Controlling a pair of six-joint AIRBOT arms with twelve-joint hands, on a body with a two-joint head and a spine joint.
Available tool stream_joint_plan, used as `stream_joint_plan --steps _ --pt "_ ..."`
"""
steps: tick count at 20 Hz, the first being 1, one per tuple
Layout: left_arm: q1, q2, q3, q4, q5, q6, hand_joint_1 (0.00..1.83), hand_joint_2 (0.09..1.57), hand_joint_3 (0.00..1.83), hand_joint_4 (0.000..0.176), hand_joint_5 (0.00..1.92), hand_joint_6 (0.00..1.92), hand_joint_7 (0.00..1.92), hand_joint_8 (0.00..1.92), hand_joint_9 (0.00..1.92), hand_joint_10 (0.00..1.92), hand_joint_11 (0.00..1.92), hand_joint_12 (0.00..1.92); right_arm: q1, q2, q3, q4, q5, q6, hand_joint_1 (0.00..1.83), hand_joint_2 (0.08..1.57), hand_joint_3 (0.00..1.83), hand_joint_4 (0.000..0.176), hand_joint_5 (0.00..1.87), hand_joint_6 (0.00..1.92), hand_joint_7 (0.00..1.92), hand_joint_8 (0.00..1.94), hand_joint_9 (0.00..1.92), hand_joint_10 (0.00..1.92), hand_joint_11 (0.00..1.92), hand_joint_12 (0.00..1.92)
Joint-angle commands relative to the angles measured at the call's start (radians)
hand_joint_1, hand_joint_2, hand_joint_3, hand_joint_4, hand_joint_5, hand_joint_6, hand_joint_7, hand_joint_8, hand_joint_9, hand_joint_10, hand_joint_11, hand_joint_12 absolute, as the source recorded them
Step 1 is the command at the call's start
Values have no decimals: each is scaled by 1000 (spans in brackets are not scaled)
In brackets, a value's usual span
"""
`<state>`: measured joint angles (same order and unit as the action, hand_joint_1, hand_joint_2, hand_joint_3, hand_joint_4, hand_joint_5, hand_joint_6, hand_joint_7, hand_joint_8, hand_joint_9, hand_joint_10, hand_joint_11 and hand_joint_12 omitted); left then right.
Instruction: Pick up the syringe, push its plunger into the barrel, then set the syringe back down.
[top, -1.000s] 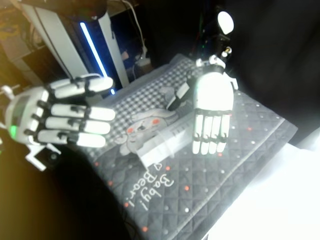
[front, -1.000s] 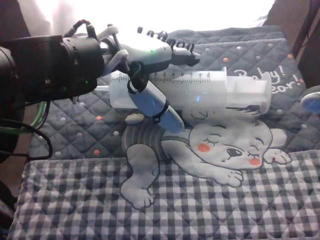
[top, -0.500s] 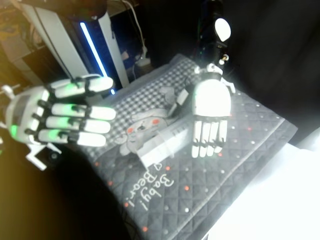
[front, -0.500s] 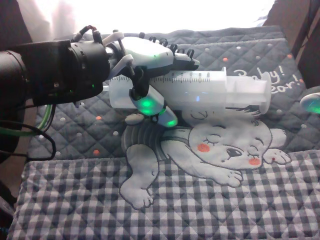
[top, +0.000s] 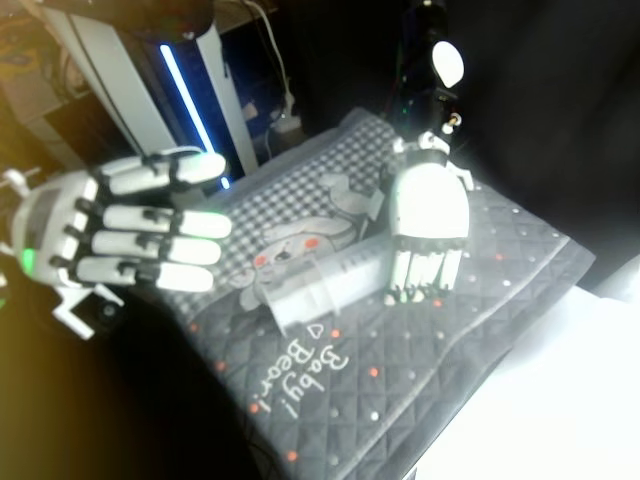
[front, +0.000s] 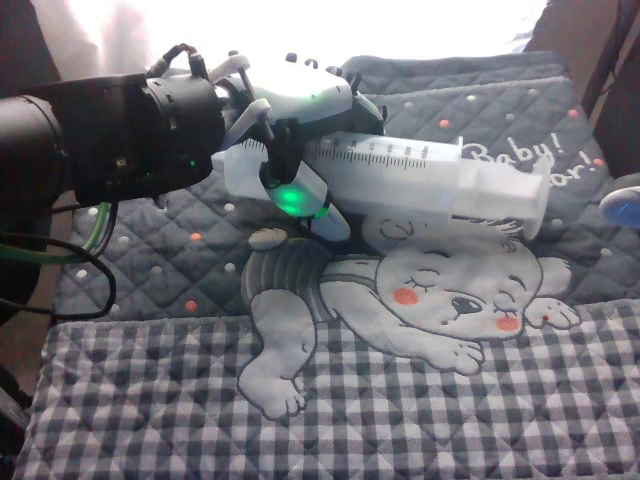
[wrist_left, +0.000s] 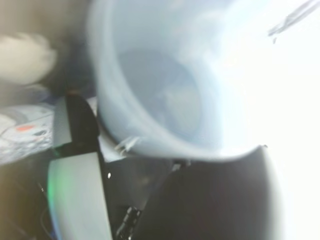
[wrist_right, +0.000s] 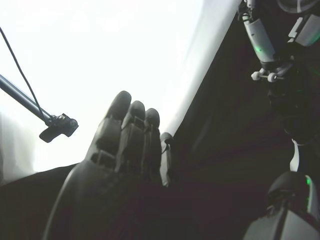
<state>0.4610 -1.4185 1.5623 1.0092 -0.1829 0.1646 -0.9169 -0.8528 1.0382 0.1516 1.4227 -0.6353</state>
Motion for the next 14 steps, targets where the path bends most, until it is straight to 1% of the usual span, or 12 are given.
stream_joint_plan --steps 1,2,3,4,5,6,7,8,9,10,12,14 --pt "0 -1 5 -2 -22 -2 1678 1094 0 0 800 1916 862 1917 1071 1917 1215 1920 3 3 -1 12 124 6 438 700 0 146 0 0 216 5 182 1 0 521" --pt "0 -1 5 -3 -22 -2 1747 1067 0 0 820 1920 887 1920 1137 1920 1279 1921 3 3 -1 12 124 6 427 695 0 154 0 0 220 3 187 2 0 555" --pt "-2 0 9 -10 -22 -2 1784 1046 0 12 823 1921 893 1921 1146 1921 1295 1921 3 3 -1 12 125 6 431 690 0 157 0 0 224 2 181 2 0 543" --pt "-5 3 14 -27 -27 -2 1776 1051 0 68 787 1921 881 1921 1124 1921 1279 1921 3 3 -1 12 125 6 432 689 0 154 0 0 224 2 181 2 0 542" --pt "-8 7 21 -48 -36 -2 1670 1100 10 154 713 1921 865 1921 1063 1921 1163 1921 3 4 -1 12 125 6 437 694 0 149 0 0 224 1 180 1 0 522" --pt "-10 13 25 -66 -45 -2 1640 1103 9 169 727 1921 898 1921 1047 1921 1058 1921 3 5 -1 12 125 6 428 702 1 147 0 0 228 1 185 2 0 534" --pt "-16 21 28 -84 -54 -2 1622 1099 5 161 765 1921 944 1921 1063 1921 1037 1921 3 6 -2 12 125 6 427 707 3 149 0 0 224 0 184 1 0 536" --pt "-22 29 28 -96 -61 -2 1624 1089 0 156 824 1921 1005 1921 1117 1921 1098 1921 3 8 -2 12 125 6 430 707 1 149 0 0 225 0 188 2 0 556" --pt "-27 36 28 -113 -67 7 1611 1093 2 156 887 1921 1097 1921 1211 1921 1181 1921 3 8 -2 12 125 6 441 707 1 147 0 0 233 4 192 3 0 560" --pt "-32 46 26 -155 -78 31 1625 1106 7 164 1006 1921 1227 1921 1328 1921 1272 1921 3 9 -2 12 125 6 455 702 0 144 0 0 236 2 178 5 0 503" --pt "-45 70 21 -208 -103 53 1612 1114 11 168 1089 1921 1297 1921 1408 1921 1412 1921 2 8 -3 12 125 6 452 725 2 139 0 0 210 3 147 2 0 389" --pt "-53 96 5 -265 -121 93 1615 1110 10 168 1150 1921 1425 1921 1522 1921 1550 1921 2 8 -3 12 125 6 456 704 1 146 0 0 239 1 175 0 0 448"
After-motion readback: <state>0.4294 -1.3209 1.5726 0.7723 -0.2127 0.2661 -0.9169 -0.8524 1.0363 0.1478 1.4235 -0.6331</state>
